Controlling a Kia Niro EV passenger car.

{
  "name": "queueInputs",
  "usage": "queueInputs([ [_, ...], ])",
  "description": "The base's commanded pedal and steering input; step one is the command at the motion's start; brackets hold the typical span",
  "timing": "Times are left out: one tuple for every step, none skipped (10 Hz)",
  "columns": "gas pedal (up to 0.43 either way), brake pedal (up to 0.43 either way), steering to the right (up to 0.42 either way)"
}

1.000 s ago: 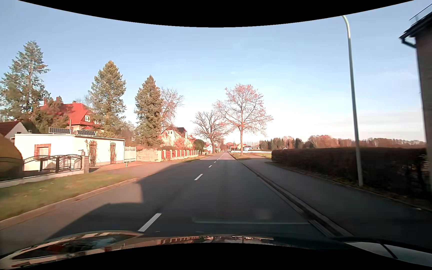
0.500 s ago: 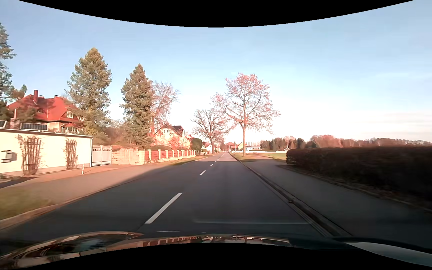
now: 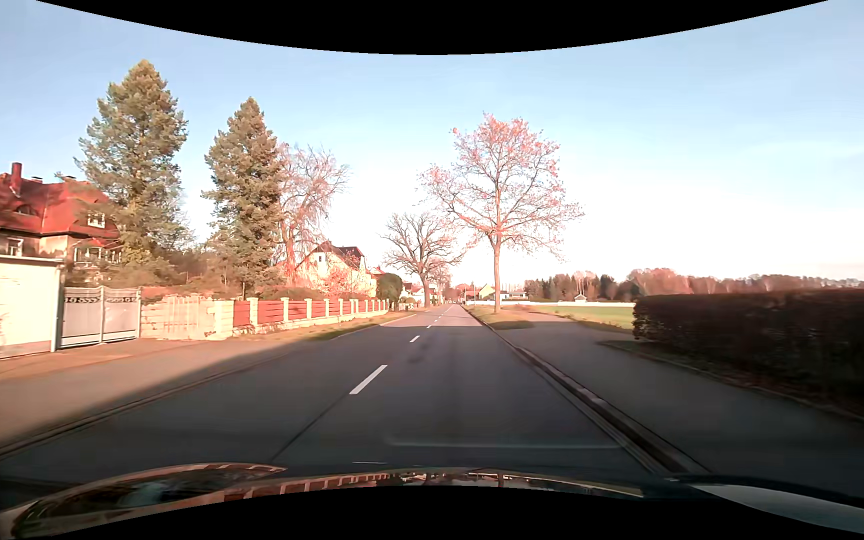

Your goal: Follow the waypoints while adhering to traffic rules and regulations

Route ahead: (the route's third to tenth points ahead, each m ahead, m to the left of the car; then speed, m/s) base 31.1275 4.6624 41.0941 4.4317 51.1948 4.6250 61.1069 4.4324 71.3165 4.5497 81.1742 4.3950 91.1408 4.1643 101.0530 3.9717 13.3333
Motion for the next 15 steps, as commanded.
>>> queueInputs([
  [0.118, 0.0, -0.006],
  [0.118, 0.0, -0.005],
  [0.13, 0.0, -0.005],
  [0.13, 0.0, -0.004],
  [0.13, 0.0, -0.002],
  [0.13, 0.0, -0.002],
  [0.13, 0.0, -0.002],
  [0.13, 0.0, -0.002],
  [0.13, 0.0, -0.002],
  [0.13, 0.0, -0.002],
  [0.13, 0.0, -0.002],
  [0.13, 0.0, -0.002],
  [0.13, 0.0, -0.002],
  [0.13, 0.0, -0.002],
  [0.118, 0.0, -0.001],
])
